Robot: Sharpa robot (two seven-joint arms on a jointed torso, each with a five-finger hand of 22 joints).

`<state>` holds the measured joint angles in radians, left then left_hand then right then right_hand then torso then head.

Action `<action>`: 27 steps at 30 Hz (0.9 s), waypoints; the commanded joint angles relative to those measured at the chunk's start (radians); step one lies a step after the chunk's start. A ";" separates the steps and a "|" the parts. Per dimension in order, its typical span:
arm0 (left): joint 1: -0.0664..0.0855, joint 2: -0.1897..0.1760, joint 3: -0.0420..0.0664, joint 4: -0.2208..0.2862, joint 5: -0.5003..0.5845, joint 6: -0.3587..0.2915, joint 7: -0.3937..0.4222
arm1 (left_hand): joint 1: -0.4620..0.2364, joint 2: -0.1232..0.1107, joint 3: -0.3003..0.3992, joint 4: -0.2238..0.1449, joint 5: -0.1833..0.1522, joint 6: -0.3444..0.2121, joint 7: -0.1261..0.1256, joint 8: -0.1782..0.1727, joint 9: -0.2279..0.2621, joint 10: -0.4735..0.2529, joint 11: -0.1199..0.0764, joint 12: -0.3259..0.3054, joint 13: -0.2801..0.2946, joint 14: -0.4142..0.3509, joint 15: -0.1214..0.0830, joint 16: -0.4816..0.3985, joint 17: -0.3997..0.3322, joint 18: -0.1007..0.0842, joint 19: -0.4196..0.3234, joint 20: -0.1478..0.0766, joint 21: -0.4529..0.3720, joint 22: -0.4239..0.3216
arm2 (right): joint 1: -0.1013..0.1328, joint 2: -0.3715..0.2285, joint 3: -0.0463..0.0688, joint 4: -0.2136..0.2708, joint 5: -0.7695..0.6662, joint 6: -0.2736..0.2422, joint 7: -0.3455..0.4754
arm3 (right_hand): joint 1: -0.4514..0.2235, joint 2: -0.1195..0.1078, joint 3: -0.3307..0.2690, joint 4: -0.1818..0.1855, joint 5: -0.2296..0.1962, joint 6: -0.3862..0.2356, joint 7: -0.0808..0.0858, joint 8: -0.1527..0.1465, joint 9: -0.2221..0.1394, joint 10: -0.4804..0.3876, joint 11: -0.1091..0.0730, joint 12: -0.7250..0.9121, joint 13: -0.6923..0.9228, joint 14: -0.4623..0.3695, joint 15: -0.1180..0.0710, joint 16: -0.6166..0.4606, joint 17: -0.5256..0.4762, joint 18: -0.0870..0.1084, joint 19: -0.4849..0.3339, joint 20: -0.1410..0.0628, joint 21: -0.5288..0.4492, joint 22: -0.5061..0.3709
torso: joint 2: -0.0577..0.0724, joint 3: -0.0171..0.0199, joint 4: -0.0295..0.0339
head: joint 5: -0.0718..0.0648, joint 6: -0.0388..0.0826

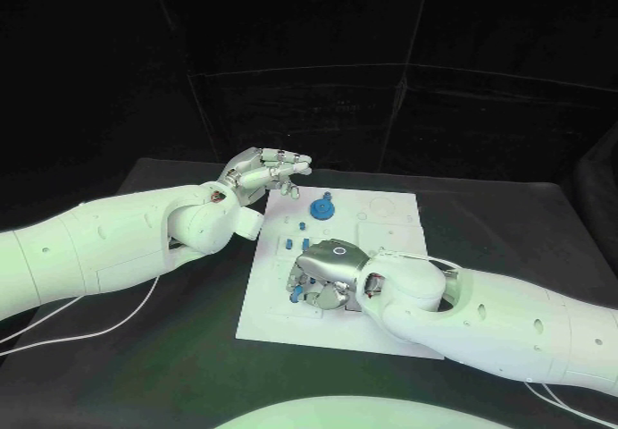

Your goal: Assemble the parts on the task board

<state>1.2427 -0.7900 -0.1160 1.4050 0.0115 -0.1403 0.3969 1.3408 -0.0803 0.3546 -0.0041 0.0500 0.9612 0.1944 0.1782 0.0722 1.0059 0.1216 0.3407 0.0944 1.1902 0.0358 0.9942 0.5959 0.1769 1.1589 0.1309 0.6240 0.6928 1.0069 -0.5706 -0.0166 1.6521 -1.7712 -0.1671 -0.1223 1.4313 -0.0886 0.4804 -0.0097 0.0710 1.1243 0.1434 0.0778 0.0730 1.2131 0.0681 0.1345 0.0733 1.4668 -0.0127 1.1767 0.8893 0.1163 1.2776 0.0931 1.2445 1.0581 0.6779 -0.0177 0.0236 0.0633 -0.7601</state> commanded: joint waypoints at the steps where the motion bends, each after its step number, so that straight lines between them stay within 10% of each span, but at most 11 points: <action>1: 0.001 0.001 0.001 0.000 0.003 0.014 0.001 | 0.008 0.005 -0.005 -0.002 0.001 -0.007 0.001 0.006 -0.001 -0.008 0.000 0.003 0.001 -0.005 -0.001 -0.004 -0.002 0.006 -0.008 0.003 -0.002 -0.001 | 0.000 0.005 -0.001 0.002 -0.016 0.001 0.008 | -0.025 -0.020 -0.006 0.002 0.017 -0.040 0.015 -0.017 -0.007 -0.037 0.017 -0.029 -0.008 -0.010 0.012 -0.015 -0.028 0.005 -0.030 0.007 -0.028 -0.037 | 0.000 -0.0001 -0.0008 | 0.001 0.001; 7: 0.001 0.001 0.001 -0.001 0.003 0.016 -0.001 | 0.008 0.005 -0.005 -0.002 0.001 -0.007 0.001 0.006 -0.001 -0.008 0.000 0.003 0.001 -0.005 -0.001 -0.004 -0.002 0.006 -0.008 0.003 -0.002 -0.001 | 0.000 0.009 -0.001 0.001 0.001 -0.024 0.024 | -0.078 -0.067 -0.063 0.020 0.030 -0.151 0.031 -0.017 -0.009 -0.142 0.045 -0.065 -0.010 -0.057 0.036 -0.081 -0.131 0.026 -0.103 0.032 -0.106 -0.136 | 0.000 -0.0002 -0.0006 | 0.000 0.002; 24: 0.001 0.001 0.001 -0.001 0.003 0.019 -0.004 | 0.007 0.006 -0.006 -0.001 0.001 -0.008 0.001 0.006 -0.001 -0.009 0.000 0.004 0.001 -0.007 -0.001 -0.006 -0.005 0.006 -0.008 0.003 -0.003 -0.001 | 0.000 0.003 -0.002 0.005 0.011 -0.078 0.026 | -0.071 -0.056 -0.130 0.020 0.035 -0.189 0.035 -0.015 -0.007 -0.196 0.052 -0.054 -0.009 -0.095 0.043 -0.122 -0.202 0.041 -0.156 0.040 -0.172 -0.216 | 0.000 0.0002 -0.0007 | -0.001 0.002; 27: 0.001 -0.002 0.001 -0.001 0.003 0.019 -0.005 | 0.008 0.005 -0.006 -0.002 0.001 -0.010 0.002 0.007 -0.002 -0.011 0.001 0.005 0.001 -0.010 0.000 -0.009 -0.010 0.005 -0.009 0.003 -0.004 -0.002 | 0.001 -0.081 -0.002 0.065 0.088 -0.143 0.025 | -0.086 -0.046 -0.215 0.043 0.064 -0.186 0.038 -0.011 -0.004 -0.180 0.049 0.006 0.000 -0.109 0.044 -0.116 -0.225 0.043 -0.161 0.044 -0.185 -0.225 | -0.003 -0.0003 -0.0037 | -0.023 0.014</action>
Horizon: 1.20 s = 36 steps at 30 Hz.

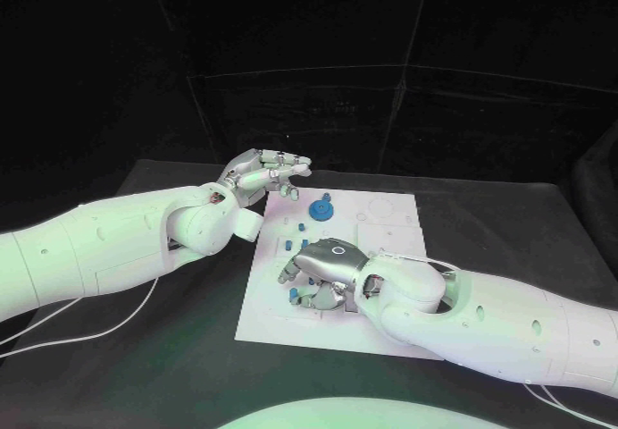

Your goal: Assemble the parts on the task board

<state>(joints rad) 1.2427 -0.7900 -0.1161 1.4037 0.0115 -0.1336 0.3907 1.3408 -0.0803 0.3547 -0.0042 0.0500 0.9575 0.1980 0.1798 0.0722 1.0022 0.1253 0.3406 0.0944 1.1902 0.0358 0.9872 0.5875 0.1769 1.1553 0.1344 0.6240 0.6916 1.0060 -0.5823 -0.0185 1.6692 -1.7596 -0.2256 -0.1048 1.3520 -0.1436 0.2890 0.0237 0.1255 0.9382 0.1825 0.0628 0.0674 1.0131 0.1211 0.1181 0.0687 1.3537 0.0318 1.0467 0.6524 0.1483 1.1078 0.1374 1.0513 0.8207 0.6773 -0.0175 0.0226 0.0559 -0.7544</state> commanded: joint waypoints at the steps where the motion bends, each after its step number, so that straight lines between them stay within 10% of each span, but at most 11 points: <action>1: 0.001 -0.004 0.001 0.001 0.003 0.013 0.001 | 0.008 0.005 -0.006 -0.002 0.001 -0.006 -0.002 0.006 -0.002 -0.007 -0.003 0.005 0.001 -0.010 0.000 -0.002 -0.002 0.005 -0.005 0.000 -0.004 -0.001 | 0.002 -0.113 0.000 0.078 0.128 -0.113 0.002 | -0.015 0.011 -0.034 0.019 0.012 0.010 -0.003 0.008 0.004 0.053 -0.009 0.043 0.010 0.023 -0.004 0.042 0.050 0.004 0.036 -0.003 0.034 0.046 | -0.003 -0.0011 -0.0024 | -0.023 0.011; 8: 0.001 -0.012 0.000 0.003 0.003 0.012 0.000 | 0.008 0.005 -0.007 -0.002 0.001 -0.007 -0.002 0.006 -0.002 -0.008 -0.003 0.005 0.000 -0.011 0.000 -0.003 -0.003 0.005 -0.005 0.000 -0.005 -0.001 | 0.026 -0.333 0.000 0.184 0.419 -0.181 -0.111 | -0.148 0.003 -0.143 0.134 0.120 0.031 -0.035 0.036 0.010 0.290 -0.060 0.216 0.099 0.116 -0.049 0.199 0.289 -0.042 0.199 -0.043 0.209 0.272 | -0.010 -0.0027 -0.0141 | -0.054 0.020; 15: 0.001 -0.018 0.000 0.005 0.003 0.012 -0.001 | 0.008 0.005 -0.007 -0.002 0.001 -0.007 -0.002 0.006 -0.002 -0.008 -0.003 0.006 0.000 -0.012 0.000 -0.004 -0.004 0.005 -0.006 0.000 -0.005 -0.002 | 0.034 -0.459 0.000 0.206 0.447 -0.174 -0.224 | -0.093 0.038 -0.317 0.260 0.153 -0.009 -0.065 0.193 0.051 0.177 -0.081 0.572 0.464 0.138 -0.080 0.281 0.409 -0.074 0.280 -0.073 0.320 0.428 | -0.017 -0.0027 -0.0296 | -0.076 0.023; 21: 0.001 -0.020 -0.005 0.006 0.003 0.014 -0.001 | 0.008 0.005 -0.008 -0.002 0.001 -0.008 -0.002 0.007 -0.002 -0.009 -0.003 0.006 0.000 -0.013 0.000 -0.005 -0.006 0.005 -0.006 0.000 -0.006 -0.002 | 0.034 -0.491 -0.001 0.206 0.382 -0.139 -0.308 | -0.123 0.063 -0.389 0.267 0.154 -0.016 -0.068 0.269 0.068 0.240 -0.090 0.783 0.714 0.151 -0.074 0.327 0.492 -0.087 0.311 -0.070 0.360 0.489 | -0.020 -0.0013 -0.0328 | -0.081 0.023; 36: 0.001 -0.028 -0.015 0.011 0.003 0.015 -0.002 | 0.006 0.006 -0.009 -0.001 0.000 -0.009 -0.001 0.008 -0.002 -0.010 -0.002 0.008 0.000 -0.014 0.001 -0.005 -0.005 0.005 -0.007 0.000 -0.007 -0.003 | 0.012 -0.461 -0.002 0.195 0.323 -0.026 -0.418 | -0.159 0.070 -0.444 0.269 0.128 -0.033 -0.072 0.324 0.079 0.255 -0.092 0.860 0.824 0.153 -0.075 0.343 0.519 -0.090 0.317 -0.070 0.371 0.507 | -0.019 -0.0029 -0.0308 | -0.088 0.020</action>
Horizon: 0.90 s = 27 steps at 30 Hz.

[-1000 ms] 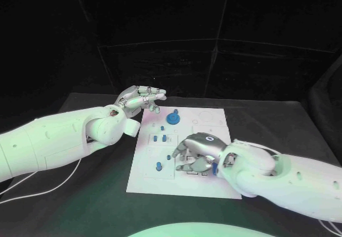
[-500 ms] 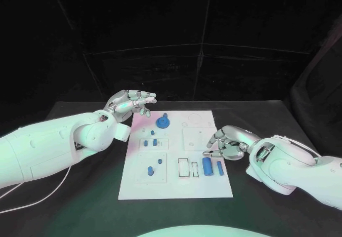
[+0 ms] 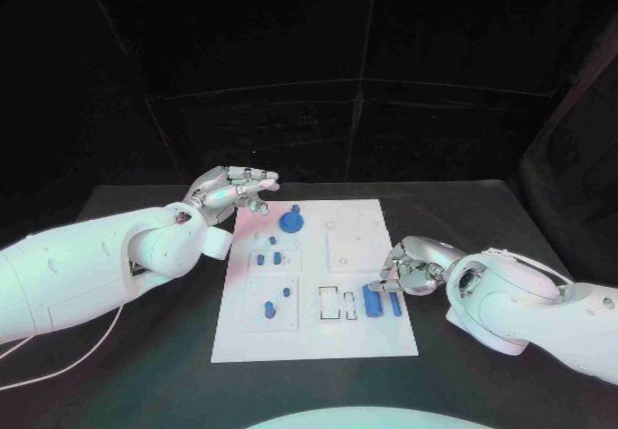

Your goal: Assemble the parts on the task board

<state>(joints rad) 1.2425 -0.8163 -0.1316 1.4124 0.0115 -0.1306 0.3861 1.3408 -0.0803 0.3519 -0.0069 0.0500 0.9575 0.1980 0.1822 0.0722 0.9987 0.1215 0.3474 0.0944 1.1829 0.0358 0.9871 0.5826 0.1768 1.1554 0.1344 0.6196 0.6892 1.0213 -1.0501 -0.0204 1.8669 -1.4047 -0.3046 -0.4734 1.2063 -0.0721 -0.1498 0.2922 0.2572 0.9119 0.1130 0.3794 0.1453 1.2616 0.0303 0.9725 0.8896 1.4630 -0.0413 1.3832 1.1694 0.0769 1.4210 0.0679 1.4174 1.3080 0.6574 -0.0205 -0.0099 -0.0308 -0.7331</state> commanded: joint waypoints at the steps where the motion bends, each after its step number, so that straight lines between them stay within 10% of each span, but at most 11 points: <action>1: 0.001 -0.002 0.000 0.003 0.003 0.012 0.003 | 0.006 0.006 -0.006 0.002 0.000 -0.009 -0.001 0.005 -0.002 -0.006 0.002 0.001 0.000 -0.007 0.001 -0.004 0.000 0.005 -0.007 0.000 -0.003 -0.001 | -0.005 0.012 0.000 -0.005 -0.036 0.057 -0.053 | -0.014 -0.002 -0.006 0.001 -0.005 -0.007 -0.002 0.009 0.001 0.007 -0.001 0.007 0.006 0.043 -0.002 0.007 0.003 -0.019 0.004 -0.001 0.005 0.021 | 0.002 0.0001 0.0011 | -0.001 -0.002; 27: 0.001 -0.005 0.000 0.003 0.003 0.017 0.000 | 0.006 0.006 -0.006 0.002 0.000 -0.009 -0.001 0.005 -0.002 -0.006 0.002 0.001 0.000 -0.007 0.001 -0.004 0.000 0.005 -0.007 0.000 -0.003 -0.001 | -0.034 0.082 -0.001 -0.053 -0.125 0.169 -0.094 | -0.014 0.023 -0.016 -0.001 -0.008 0.006 -0.012 0.053 0.020 0.016 -0.009 0.033 0.053 0.043 -0.007 0.011 0.010 -0.019 0.003 -0.004 0.007 0.024 | 0.002 -0.0011 0.0015 | 0.001 -0.017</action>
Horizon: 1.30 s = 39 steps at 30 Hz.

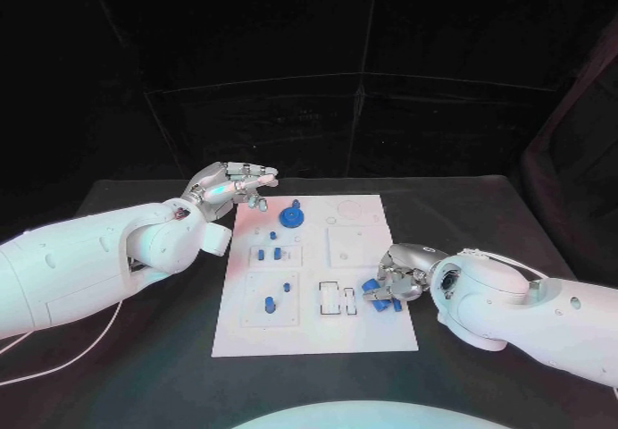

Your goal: Assemble the parts on the task board

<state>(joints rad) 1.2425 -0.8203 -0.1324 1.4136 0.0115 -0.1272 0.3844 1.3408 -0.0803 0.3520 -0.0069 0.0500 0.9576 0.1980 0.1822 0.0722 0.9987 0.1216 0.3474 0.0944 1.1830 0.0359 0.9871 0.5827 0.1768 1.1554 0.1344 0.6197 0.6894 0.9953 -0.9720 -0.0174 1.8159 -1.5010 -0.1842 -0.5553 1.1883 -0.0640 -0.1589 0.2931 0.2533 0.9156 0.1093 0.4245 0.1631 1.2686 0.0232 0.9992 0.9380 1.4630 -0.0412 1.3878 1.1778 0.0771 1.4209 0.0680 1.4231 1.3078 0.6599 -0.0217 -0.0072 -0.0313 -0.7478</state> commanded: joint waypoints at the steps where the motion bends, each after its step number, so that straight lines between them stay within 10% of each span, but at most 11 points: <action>1: 0.001 -0.001 0.001 0.002 0.003 0.013 0.002 | 0.006 0.006 -0.006 0.002 0.000 -0.009 -0.001 0.005 -0.002 -0.007 0.002 0.001 0.000 -0.007 0.001 -0.004 -0.001 0.005 -0.007 0.000 -0.003 -0.001 | -0.009 0.005 -0.004 -0.002 -0.029 0.049 -0.013 | 0.006 0.017 -0.007 -0.002 -0.004 0.004 -0.009 0.011 0.004 0.009 -0.002 0.008 0.007 0.043 -0.007 0.006 0.002 -0.019 0.004 -0.004 0.001 0.025 | -0.001 0.0000 -0.0020 | 0.002 -0.002; 11: 0.001 -0.003 0.001 0.003 0.003 0.014 0.000 | 0.005 0.006 -0.007 0.003 0.000 -0.010 -0.001 0.007 -0.002 -0.008 0.002 0.003 0.000 -0.010 0.001 -0.007 -0.005 0.005 -0.008 0.001 -0.005 -0.002 | -0.016 -0.002 -0.004 0.008 -0.013 -0.048 -0.022 | 0.008 0.099 -0.008 -0.003 0.026 0.040 -0.027 0.045 0.030 0.048 -0.018 0.047 0.065 0.050 -0.020 0.025 0.043 -0.024 0.018 -0.015 0.016 0.049 | -0.003 0.0008 -0.0031 | 0.003 -0.003; 22: 0.001 -0.001 0.000 0.001 0.003 0.016 0.000 | 0.005 0.006 -0.007 0.003 0.000 -0.010 -0.001 0.007 -0.002 -0.008 0.002 0.003 0.000 -0.010 0.001 -0.007 -0.005 0.005 -0.008 0.001 -0.005 -0.002 | -0.017 -0.025 -0.003 0.079 0.036 -0.229 0.018 | 0.034 0.112 -0.020 -0.004 0.063 0.058 -0.037 0.053 0.047 0.075 -0.027 0.070 0.104 0.055 -0.028 0.042 0.079 -0.031 0.035 -0.023 0.034 0.076 | -0.004 0.0004 -0.0007 | -0.001 0.005; 39: 0.001 0.001 0.000 0.005 0.003 0.017 0.000 | 0.005 0.006 -0.007 0.003 0.000 -0.010 -0.001 0.007 -0.002 -0.008 0.002 0.003 0.000 -0.010 0.001 -0.007 -0.005 0.005 -0.008 0.001 -0.005 -0.002 | -0.016 0.084 -0.002 0.050 0.086 -0.147 -0.001 | 0.010 0.129 -0.040 -0.001 0.057 0.063 -0.039 0.053 0.055 0.082 -0.029 0.067 0.113 0.056 -0.030 0.045 0.086 -0.031 0.036 -0.026 0.036 0.079 | -0.002 -0.0010 0.0010 | 0.007 0.006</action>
<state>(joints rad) 1.2421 -0.8207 -0.1337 1.4160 0.0116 -0.1220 0.3809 1.3408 -0.0802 0.3493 -0.0041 0.0500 0.9538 0.1943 0.1859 0.0722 0.9988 0.1216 0.3474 0.0944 1.1795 0.0394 0.9871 0.5792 0.1768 1.1554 0.1344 0.6197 0.6882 0.9776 -0.8937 -0.0202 1.8679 -1.4338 -0.3649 -0.5489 1.2041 0.0598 -0.1932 0.2929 0.3143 0.9697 0.0701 0.4731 0.2171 1.3444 -0.0058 1.0649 1.0499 1.4667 -0.0664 1.4266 1.2619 0.0616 1.4513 0.0447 1.4542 1.3075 0.6572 -0.0224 -0.0063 -0.0251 -0.7416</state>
